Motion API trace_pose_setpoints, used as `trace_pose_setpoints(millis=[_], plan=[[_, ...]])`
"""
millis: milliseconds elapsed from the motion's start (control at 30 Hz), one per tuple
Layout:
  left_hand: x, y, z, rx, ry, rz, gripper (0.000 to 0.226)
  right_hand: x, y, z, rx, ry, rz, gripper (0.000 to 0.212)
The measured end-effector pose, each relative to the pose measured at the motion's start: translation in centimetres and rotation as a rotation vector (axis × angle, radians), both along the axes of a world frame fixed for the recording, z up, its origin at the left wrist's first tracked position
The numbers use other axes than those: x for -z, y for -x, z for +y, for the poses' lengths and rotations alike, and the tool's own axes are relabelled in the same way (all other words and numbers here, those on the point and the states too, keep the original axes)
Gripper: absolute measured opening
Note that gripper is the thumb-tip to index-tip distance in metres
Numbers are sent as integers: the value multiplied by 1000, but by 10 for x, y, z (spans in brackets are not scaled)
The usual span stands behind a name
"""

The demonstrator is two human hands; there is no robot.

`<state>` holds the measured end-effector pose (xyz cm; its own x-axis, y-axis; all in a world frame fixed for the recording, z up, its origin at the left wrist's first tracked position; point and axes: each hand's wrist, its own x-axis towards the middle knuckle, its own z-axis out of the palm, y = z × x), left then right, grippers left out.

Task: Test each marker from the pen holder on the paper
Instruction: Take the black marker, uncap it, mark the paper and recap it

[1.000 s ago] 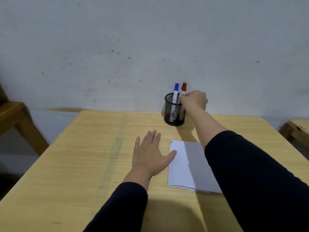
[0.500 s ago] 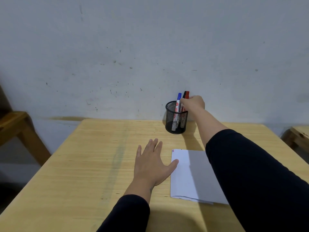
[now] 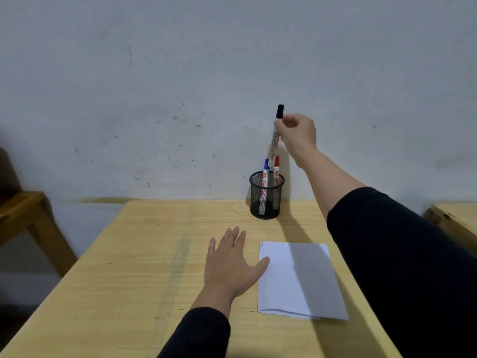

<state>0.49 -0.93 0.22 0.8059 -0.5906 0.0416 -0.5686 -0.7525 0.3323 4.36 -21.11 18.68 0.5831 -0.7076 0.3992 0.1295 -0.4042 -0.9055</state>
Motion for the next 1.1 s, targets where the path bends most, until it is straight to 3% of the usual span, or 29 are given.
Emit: trace_pose_setpoints(millis=[267,400,500,633,733,833,933,1033,1100], plan=[[-5,3,4,25,42,74,91,7,59,31,-185,-21,6,22],[-30,6,3,-19,454,139,70,42,87,38,-255,-15,148,23],[-74,4,-1,52,645,-117,51,65,103,40,-314,-40,180,21],[-107,0,-3,265,564,-381,49,78,118,44,-354,-31,215,15],[-107,0,-4,322,472,-357,33,78,126,47,-383,-38,223,17],[-107,5,-6,297,550,-234,18,77,131,51,-406,-25,214,14],[-111,9,-8,185,715,-90,12,82,130,52,-258,64,180,12],[-112,11,-11,35,850,-58,11,94,132,58,47,264,71,12],[-109,13,-15,-49,920,-29,10,100,134,63,159,275,24,7]])
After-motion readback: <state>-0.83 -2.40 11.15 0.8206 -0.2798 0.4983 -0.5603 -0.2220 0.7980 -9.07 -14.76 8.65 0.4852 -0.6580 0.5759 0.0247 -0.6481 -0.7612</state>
